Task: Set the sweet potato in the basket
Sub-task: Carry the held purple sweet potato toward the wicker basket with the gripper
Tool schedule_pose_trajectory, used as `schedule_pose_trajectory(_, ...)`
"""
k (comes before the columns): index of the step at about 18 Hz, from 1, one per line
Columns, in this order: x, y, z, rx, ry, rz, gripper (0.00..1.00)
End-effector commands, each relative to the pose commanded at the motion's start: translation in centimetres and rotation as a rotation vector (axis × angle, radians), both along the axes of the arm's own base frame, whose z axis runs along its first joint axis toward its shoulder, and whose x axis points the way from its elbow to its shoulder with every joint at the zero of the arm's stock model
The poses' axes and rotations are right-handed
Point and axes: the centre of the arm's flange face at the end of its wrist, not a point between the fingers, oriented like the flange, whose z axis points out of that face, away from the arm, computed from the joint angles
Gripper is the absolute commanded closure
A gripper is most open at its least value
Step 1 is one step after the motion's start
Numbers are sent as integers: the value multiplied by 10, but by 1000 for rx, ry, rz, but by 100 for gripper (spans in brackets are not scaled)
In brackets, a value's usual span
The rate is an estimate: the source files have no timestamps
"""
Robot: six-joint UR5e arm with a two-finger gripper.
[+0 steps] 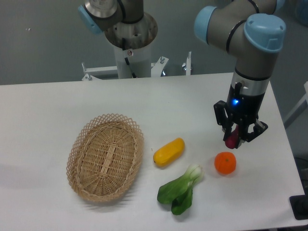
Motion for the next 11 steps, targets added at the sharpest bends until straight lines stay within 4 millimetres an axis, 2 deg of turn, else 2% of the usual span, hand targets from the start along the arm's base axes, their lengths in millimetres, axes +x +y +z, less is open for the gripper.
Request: schedule_pose_trajectory(11, 6, 1, 2, 8, -16, 52, 67)
